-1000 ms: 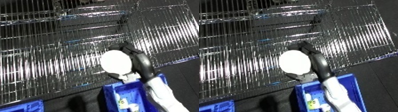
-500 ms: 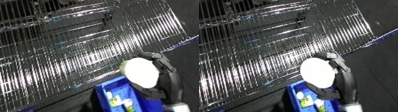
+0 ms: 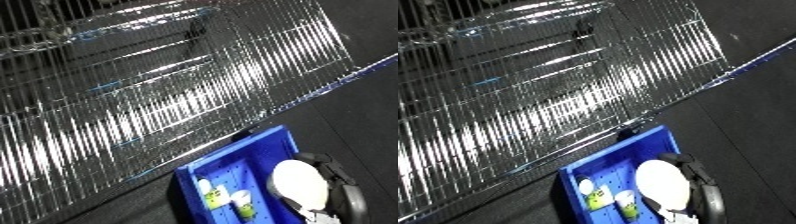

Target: Pick up the object and place it into the box

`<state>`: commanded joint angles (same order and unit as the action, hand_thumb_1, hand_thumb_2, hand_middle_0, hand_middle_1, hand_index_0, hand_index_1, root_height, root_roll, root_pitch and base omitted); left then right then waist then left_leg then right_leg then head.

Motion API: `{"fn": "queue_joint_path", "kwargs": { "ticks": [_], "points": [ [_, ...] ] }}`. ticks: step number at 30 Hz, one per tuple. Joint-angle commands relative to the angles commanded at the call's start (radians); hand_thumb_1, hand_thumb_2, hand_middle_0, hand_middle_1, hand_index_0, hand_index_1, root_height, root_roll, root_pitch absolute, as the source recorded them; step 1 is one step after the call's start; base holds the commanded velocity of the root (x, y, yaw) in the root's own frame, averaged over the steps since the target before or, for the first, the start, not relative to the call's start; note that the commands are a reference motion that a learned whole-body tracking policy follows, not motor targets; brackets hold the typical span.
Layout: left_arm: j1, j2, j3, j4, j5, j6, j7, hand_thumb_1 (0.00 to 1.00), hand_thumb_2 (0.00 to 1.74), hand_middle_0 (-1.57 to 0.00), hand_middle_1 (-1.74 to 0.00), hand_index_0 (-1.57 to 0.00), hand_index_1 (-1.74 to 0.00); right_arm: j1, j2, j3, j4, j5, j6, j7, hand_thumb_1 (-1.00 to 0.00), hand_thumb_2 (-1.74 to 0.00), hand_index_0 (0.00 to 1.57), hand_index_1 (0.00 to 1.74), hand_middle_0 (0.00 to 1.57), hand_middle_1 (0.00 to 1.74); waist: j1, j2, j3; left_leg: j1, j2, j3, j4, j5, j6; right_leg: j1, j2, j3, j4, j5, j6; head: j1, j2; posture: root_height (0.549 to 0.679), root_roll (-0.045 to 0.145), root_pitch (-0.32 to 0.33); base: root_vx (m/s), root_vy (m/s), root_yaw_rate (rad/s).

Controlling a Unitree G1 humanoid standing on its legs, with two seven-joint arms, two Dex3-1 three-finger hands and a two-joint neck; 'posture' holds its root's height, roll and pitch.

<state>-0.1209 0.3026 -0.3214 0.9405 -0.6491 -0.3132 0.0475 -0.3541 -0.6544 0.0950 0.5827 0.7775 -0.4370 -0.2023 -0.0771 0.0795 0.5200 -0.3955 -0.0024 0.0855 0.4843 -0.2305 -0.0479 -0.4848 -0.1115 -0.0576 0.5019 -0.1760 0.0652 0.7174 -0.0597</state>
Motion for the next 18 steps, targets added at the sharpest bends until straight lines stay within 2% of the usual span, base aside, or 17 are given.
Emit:
{"fn": "queue_joint_path", "kwargs": {
  "ticks": [3, 8, 11, 18],
  "points": [
    [-0.004, -0.004, -0.018, 0.015, -0.016, -0.011, -0.012, 0.0, 0.0, 0.0, 0.0, 0.0, 0.0, -0.017, 0.003, -0.001, 0.132, 0.039, -0.007, 0.033, -0.4, -0.7, 0.63, 0.7, 0.63, 0.7, 0.006, 0.012, 0.0, 0.008, -0.007, -0.005, -0.01, 0.001, 0.0015, 0.006, -0.0011, -0.002, -0.005, 0.0, -0.0014, 0.089, -0.002, 0.658, 0.076, 0.127, -0.026, 0.018, 0.035],
    [0.0, -0.012, -0.04, 0.036, -0.024, -0.019, -0.034, 0.0, 0.0, 0.0, 0.0, 0.0, 0.0, -0.068, -0.003, 0.012, 0.308, 0.036, -0.017, 0.078, -0.15, -0.26, 0.24, 0.26, 0.24, 0.26, 0.016, 0.028, 0.0, 0.017, -0.016, -0.012, -0.012, 0.002, 0.0033, 0.014, -0.0027, -0.005, -0.007, 0.001, -0.0047, 0.147, -0.012, 0.659, 0.08, 0.118, -0.014, 0.003, 0.03],
    [0.004, -0.012, -0.044, 0.044, -0.023, -0.02, -0.043, 0.0, 0.0, 0.0, 0.0, 0.0, 0.0, -0.078, -0.006, 0.017, 0.35, 0.028, -0.015, 0.095, 0.0, 0.0, 0.0, 0.0, 0.0, 0.0, 0.02, 0.032, 0.0, 0.024, -0.019, -0.015, -0.019, 0.006, 0.0033, 0.019, -0.0033, -0.006, -0.013, 0.006, -0.0038, 0.156, -0.026, 0.659, 0.082, 0.115, -0.015, -0.012, 0.023],
    [-0.009, -0.004, -0.048, 0.048, -0.027, -0.018, -0.062, 0.0, 0.0, 0.0, 0.0, 0.0, 0.0, -0.093, -0.005, 0.024, 0.398, -0.004, -0.003, 0.114, 0.0, 0.0, 0.0, 0.0, 0.0, 0.0, 0.023, 0.042, 0.0, 0.043, -0.024, -0.021, -0.05, 0.021, 0.0013, 0.027, 0.0002, -0.005, -0.03, 0.012, 0.0013, 0.152, -0.085, 0.66, 0.084, 0.113, -0.016, -0.008, 0.033]
  ]
}}
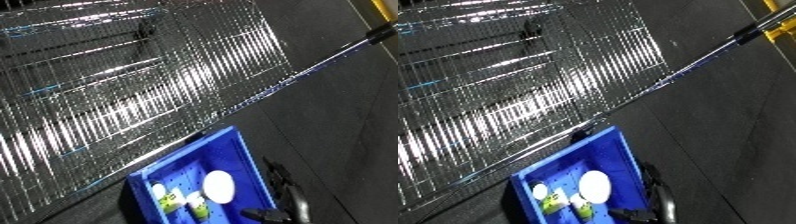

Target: Pick up the object and place it into the box

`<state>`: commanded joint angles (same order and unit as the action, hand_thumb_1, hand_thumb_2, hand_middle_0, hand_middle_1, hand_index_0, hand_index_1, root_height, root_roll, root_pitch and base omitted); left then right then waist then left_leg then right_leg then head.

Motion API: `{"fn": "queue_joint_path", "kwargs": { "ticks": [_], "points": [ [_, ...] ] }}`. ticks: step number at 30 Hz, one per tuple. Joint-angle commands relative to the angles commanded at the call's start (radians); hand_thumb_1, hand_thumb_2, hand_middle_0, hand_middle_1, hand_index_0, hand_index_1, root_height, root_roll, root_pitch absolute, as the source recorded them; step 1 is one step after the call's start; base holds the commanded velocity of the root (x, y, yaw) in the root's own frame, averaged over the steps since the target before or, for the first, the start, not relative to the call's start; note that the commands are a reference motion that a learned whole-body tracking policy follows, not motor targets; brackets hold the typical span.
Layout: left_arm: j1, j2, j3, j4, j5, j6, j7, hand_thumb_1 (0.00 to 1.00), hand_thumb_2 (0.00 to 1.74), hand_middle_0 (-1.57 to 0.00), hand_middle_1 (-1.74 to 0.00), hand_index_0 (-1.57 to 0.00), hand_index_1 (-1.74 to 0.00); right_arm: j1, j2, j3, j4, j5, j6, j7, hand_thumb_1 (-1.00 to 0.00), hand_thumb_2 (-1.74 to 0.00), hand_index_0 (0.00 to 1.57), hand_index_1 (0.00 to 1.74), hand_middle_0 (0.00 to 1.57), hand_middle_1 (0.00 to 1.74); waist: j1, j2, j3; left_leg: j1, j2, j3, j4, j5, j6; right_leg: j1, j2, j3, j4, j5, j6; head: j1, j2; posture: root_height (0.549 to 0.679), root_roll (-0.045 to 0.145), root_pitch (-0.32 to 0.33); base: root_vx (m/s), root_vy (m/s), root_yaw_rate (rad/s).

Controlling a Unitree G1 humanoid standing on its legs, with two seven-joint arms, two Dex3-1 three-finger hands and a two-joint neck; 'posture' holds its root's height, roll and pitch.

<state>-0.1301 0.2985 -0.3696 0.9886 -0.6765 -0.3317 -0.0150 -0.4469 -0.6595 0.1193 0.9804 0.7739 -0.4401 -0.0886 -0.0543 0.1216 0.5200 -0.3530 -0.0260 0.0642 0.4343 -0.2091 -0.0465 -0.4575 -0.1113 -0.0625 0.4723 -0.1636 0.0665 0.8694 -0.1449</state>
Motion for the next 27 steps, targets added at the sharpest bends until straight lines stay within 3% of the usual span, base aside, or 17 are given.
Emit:
{"fn": "queue_joint_path", "kwargs": {
  "ticks": [6, 11, 19, 27],
  "points": [
    [-0.013, 0.003, 0.0, 0.013, -0.001, 0.001, -0.005, 0.0, 0.0, 0.0, 0.0, 0.0, 0.0, -0.013, 0.008, 0.01, 0.022, -0.014, 0.017, 0.029, 0.0, 0.0, 0.0, 0.0, 0.0, 0.0, 0.003, -0.001, 0.0, 0.009, -0.002, -0.006, -0.007, 0.005, -0.0008, 0.008, 0.0044, -0.004, -0.001, -0.002, -0.0018, -0.013, -0.04, 0.66, 0.085, 0.107, -0.01, -0.015, 0.039],
    [-0.024, 0.002, 0.004, 0.025, 0.003, 0.004, -0.008, 0.0, 0.0, 0.0, 0.0, 0.0, 0.0, -0.012, 0.028, 0.022, 0.036, -0.009, 0.054, 0.09, 0.0, 0.0, 0.0, 0.0, 0.0, 0.0, 0.006, -0.007, 0.0, 0.015, -0.002, -0.012, -0.007, 0.006, -0.0014, 0.016, 0.0084, -0.007, 0.006, -0.008, -0.0054, -0.055, -0.088, 0.66, 0.086, 0.099, 0.006, -0.004, 0.038],
    [-0.055, 0.014, 0.017, 0.033, 0.01, 0.032, -0.008, 0.0, 0.0, 0.0, 0.0, 0.0, 0.0, -0.006, 0.073, 0.069, 0.038, -0.019, 0.139, 0.222, 0.0, 0.0, 0.0, 0.0, 0.0, 0.0, 0.023, -0.035, 0.0, 0.023, -0.001, -0.023, -0.003, 0.007, 0.0009, 0.033, 0.015, -0.012, 0.017, -0.019, -0.0107, -0.288, -0.176, 0.66, 0.082, 0.085, 0.005, -0.024, 0.092],
    [-0.106, 0.044, 0.039, 0.047, 0.021, 0.069, -0.013, 0.0, 0.0, 0.0, 0.0, 0.0, 0.0, -0.016, 0.129, 0.119, 0.033, -0.02, 0.217, 0.309, 0.0, 0.0, 0.0, 0.0, 0.0, 0.0, 0.048, -0.072, 0.0, 0.02, 0.004, -0.035, -0.005, 0.017, 0.0029, 0.047, 0.0236, -0.028, 0.02, -0.025, -0.01, -0.529, -0.185, 0.66, 0.071, 0.082, -0.004, -0.063, 0.116]
  ]
}}
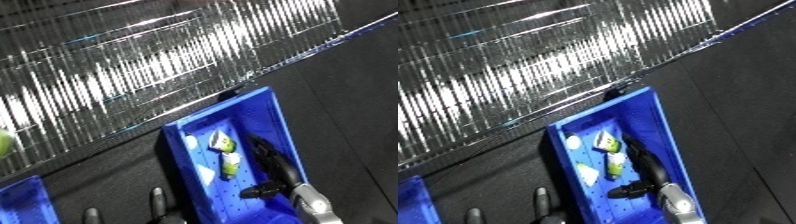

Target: Pick up the object and place it into the box

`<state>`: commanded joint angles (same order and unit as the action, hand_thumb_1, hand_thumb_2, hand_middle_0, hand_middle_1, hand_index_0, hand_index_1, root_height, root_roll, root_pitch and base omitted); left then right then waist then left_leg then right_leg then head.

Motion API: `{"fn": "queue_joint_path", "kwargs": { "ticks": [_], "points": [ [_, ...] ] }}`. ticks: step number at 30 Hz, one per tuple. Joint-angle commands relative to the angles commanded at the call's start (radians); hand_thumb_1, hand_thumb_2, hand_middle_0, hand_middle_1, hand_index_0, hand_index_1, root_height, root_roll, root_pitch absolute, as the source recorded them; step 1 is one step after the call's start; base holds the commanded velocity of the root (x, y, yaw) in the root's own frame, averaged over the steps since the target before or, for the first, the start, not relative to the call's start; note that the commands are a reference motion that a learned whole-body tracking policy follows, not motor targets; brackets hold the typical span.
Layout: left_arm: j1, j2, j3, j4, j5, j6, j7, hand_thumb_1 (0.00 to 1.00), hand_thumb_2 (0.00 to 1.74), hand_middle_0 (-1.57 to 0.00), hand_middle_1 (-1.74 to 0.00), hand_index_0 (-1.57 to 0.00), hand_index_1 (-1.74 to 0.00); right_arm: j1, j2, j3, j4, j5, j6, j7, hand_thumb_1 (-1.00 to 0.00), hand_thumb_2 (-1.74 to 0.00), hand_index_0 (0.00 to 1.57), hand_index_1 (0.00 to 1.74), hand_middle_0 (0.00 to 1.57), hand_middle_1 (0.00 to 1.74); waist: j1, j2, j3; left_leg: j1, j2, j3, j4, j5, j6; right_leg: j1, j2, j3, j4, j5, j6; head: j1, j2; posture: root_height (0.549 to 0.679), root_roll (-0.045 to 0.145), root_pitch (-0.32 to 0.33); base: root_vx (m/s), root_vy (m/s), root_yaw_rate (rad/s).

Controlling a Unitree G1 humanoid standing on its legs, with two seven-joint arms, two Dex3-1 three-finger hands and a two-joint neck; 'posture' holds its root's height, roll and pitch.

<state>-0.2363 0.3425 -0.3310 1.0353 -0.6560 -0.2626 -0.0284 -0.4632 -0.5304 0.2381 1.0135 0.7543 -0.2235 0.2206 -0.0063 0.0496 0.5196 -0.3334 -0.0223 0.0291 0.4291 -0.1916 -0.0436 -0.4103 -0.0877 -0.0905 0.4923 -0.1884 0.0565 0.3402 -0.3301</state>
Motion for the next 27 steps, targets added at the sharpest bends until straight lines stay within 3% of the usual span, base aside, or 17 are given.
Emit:
{"fn": "queue_joint_path", "kwargs": {
  "ticks": [8, 14, 20, 27],
  "points": [
    [-0.028, 0.008, 0.016, 0.042, -0.004, 0.039, -0.055, 0.0, 0.0, 0.0, 0.0, 0.0, 0.0, -0.018, 0.034, 0.027, 0.015, 0.001, 0.04, 0.028, 0.0, 0.0, 0.0, 0.0, 0.0, 0.0, 0.022, -0.01, -0.004, -0.004, 0.002, -0.015, -0.013, 0.023, 0.0007, 0.009, 0.0023, -0.017, 0.012, -0.01, 0.0026, -0.205, 0.051, 0.659, 0.061, 0.079, 0.008, -0.035, 0.113],
    [-0.045, 0.023, 0.008, 0.052, 0.008, 0.049, -0.092, 0.0, 0.0, 0.0, 0.0, 0.0, 0.0, -0.031, 0.05, 0.031, 0.027, -0.027, 0.074, 0.0, 0.0, 0.0, 0.0, 0.0, 0.0, 0.0, 0.043, -0.013, -0.007, -0.016, 0.004, -0.033, -0.016, 0.037, -0.001, 0.007, 0.0009, -0.031, 0.022, -0.015, 0.0076, -0.377, 0.097, 0.659, 0.059, 0.08, 0.015, -0.033, 0.189],
    [-0.054, 0.054, 0.005, 0.018, 0.026, 0.048, -0.104, 0.0, 0.0, 0.0, 0.0, 0.0, 0.0, -0.009, 0.072, 0.049, 0.02, -0.014, 0.082, -0.037, 0.0, 0.0, 0.0, 0.0, 0.0, 0.0, 0.075, -0.026, -0.006, -0.038, 0.001, -0.056, 0.006, 0.036, 0.0007, 0.01, -0.0026, -0.047, 0.007, -0.009, 0.0126, -0.54, 0.142, 0.66, 0.057, 0.085, 0.014, -0.075, 0.313],
    [-0.069, 0.112, 0.03, -0.024, -0.037, 0.031, -0.154, 0.0, 0.0, 0.0, 0.0, 0.0, 0.0, 0.01, 0.1, 0.093, 0.036, -0.004, 0.064, -0.046, 0.0, 0.0, 0.0, 0.0, 0.0, 0.0, 0.111, -0.075, 0.0, -0.064, 0.016, -0.068, 0.039, 0.023, 0.0045, 0.015, -0.0036, -0.071, 0.019, -0.017, 0.01, -0.66, 0.184, 0.659, 0.045, 0.085, 0.02, -0.086, 0.114]
  ]
}}
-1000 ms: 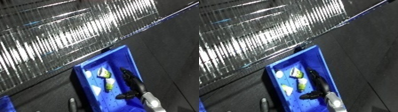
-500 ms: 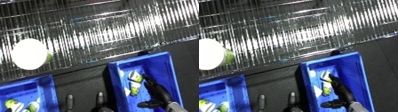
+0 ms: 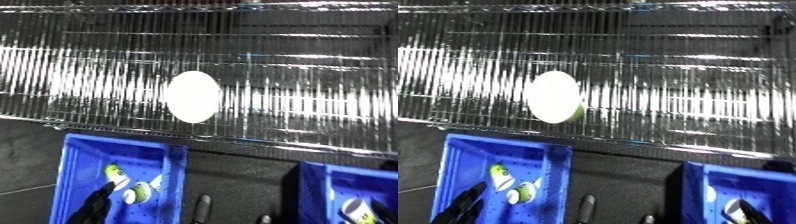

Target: Pick up the object and place it into the box

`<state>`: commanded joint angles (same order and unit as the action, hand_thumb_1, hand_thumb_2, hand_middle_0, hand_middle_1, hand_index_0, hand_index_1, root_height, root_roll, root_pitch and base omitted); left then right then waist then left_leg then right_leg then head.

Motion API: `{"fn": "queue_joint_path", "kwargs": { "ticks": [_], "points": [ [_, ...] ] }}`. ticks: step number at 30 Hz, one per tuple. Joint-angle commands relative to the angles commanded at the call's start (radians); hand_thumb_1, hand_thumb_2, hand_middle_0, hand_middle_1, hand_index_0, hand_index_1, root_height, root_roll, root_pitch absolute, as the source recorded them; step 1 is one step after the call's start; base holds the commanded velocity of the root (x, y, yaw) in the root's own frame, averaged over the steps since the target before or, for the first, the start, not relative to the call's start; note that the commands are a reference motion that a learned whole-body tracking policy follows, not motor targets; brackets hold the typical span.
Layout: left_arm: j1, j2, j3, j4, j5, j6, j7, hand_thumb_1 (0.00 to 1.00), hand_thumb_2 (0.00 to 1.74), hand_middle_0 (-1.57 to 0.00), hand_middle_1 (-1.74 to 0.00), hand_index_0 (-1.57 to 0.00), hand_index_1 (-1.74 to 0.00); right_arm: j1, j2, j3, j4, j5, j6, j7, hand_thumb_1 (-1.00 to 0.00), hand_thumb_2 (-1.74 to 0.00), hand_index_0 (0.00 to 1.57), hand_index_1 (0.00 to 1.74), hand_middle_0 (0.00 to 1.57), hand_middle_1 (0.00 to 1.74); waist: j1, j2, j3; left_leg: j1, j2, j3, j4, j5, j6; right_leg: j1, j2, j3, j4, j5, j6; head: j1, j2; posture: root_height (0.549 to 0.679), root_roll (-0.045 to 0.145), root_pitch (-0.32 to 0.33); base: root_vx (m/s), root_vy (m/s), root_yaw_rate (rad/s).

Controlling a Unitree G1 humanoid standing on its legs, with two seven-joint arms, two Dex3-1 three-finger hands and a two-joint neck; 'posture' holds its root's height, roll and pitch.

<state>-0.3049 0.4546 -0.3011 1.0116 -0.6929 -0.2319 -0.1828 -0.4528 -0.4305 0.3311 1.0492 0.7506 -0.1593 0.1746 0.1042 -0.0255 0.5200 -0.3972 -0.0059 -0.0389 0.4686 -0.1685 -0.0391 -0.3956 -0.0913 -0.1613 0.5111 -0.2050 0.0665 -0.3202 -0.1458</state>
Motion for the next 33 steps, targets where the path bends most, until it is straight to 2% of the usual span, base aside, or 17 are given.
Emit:
{"fn": "queue_joint_path", "kwargs": {
  "ticks": [6, 12, 15, 20, 25, 29, 33],
  "points": [
    [0.016, 0.023, 0.015, -0.062, 0.001, -0.087, 0.032, 0.0, 0.0, 0.0, 0.0, 0.0, 0.0, 0.013, 0.016, 0.018, 0.013, 0.017, -0.01, 0.004, 0.0, 0.0, 0.0, 0.0, 0.0, 0.0, 0.027, -0.023, 0.0, -0.017, 0.007, -0.005, 0.012, -0.006, 0.0005, -0.008, -0.0072, -0.015, 0.025, -0.011, -0.0029, -0.016, 0.0, 0.657, 0.038, 0.087, 0.019, -0.027, 0.051],
    [0.037, 0.033, 0.003, -0.207, 0.029, -0.137, 0.043, 0.0, 0.0, 0.0, 0.0, 0.0, 0.0, 0.031, 0.023, 0.017, 0.026, 0.046, 0.019, 0.0, 0.0, 0.0, 0.0, 0.0, 0.0, 0.0, 0.055, -0.033, 0.0, -0.029, 0.006, -0.016, 0.013, -0.012, 0.0004, -0.011, -0.0165, -0.032, 0.034, -0.015, -0.0026, 0.025, -0.025, 0.657, 0.035, 0.092, 0.017, -0.026, 0.119],
    [0.05, 0.058, -0.031, -0.334, 0.051, -0.151, 0.04, 0.0, 0.0, 0.0, 0.0, 0.0, 0.0, 0.049, 0.018, 0.012, 0.038, 0.061, 0.029, 0.007, 0.0, 0.0, 0.0, 0.0, 0.0, 0.0, 0.066, -0.031, 0.0, -0.034, 0.001, -0.025, 0.011, -0.014, 0.0011, -0.011, -0.0223, -0.041, 0.035, -0.015, -0.0013, 0.052, -0.031, 0.657, 0.034, 0.095, 0.019, -0.019, 0.138],
    [0.043, 0.131, -0.081, -0.573, 0.093, -0.143, 0.065, 0.0, 0.0, 0.0, 0.0, 0.0, 0.0, 0.073, 0.005, 0.006, 0.058, 0.096, 0.037, 0.018, 0.0, 0.0, 0.0, 0.0, 0.0, 0.0, 0.083, -0.022, 0.0, -0.041, -0.008, -0.038, 0.011, -0.019, 0.0027, -0.011, -0.0329, -0.053, 0.034, -0.01, 0.003, 0.111, -0.05, 0.658, 0.034, 0.099, 0.017, -0.011, 0.122],
    [0.011, 0.193, -0.094, -0.776, 0.1, -0.142, 0.071, 0.0, 0.0, 0.0, 0.0, 0.0, 0.0, 0.086, -0.001, -0.006, 0.084, 0.129, 0.043, 0.034, 0.0, 0.0, 0.0, 0.0, 0.0, 0.0, 0.097, -0.016, 0.0, -0.044, -0.019, -0.048, 0.011, -0.024, 0.0053, -0.009, -0.0406, -0.062, 0.03, -0.006, 0.0068, 0.165, -0.054, 0.659, 0.034, 0.103, 0.014, -0.02, 0.099],
    [-0.005, 0.21, -0.086, -0.894, 0.096, -0.154, 0.074, 0.0, 0.0, 0.0, 0.0, 0.0, 0.0, 0.09, 0.006, -0.014, 0.105, 0.148, 0.041, 0.047, 0.0, 0.0, 0.0, 0.0, 0.0, 0.0, 0.108, -0.019, 0.0, -0.048, -0.024, -0.054, 0.014, -0.029, 0.0052, -0.007, -0.0447, -0.069, 0.028, -0.001, 0.0099, 0.196, -0.058, 0.66, 0.033, 0.104, 0.02, -0.049, 0.072],
    [-0.016, 0.201, -0.073, -0.945, 0.071, -0.171, 0.086, 0.0, 0.0, 0.0, 0.0, 0.0, 0.0, 0.093, 0.016, -0.017, 0.116, 0.158, 0.041, 0.054, 0.0, 0.0, 0.0, 0.0, 0.0, 0.0, 0.111, -0.026, 0.0, -0.048, -0.027, -0.058, 0.019, -0.033, 0.0061, -0.006, -0.0432, -0.071, 0.028, 0.002, 0.0116, 0.203, -0.059, 0.66, 0.031, 0.103, 0.023, -0.041, 0.022]
  ]
}}
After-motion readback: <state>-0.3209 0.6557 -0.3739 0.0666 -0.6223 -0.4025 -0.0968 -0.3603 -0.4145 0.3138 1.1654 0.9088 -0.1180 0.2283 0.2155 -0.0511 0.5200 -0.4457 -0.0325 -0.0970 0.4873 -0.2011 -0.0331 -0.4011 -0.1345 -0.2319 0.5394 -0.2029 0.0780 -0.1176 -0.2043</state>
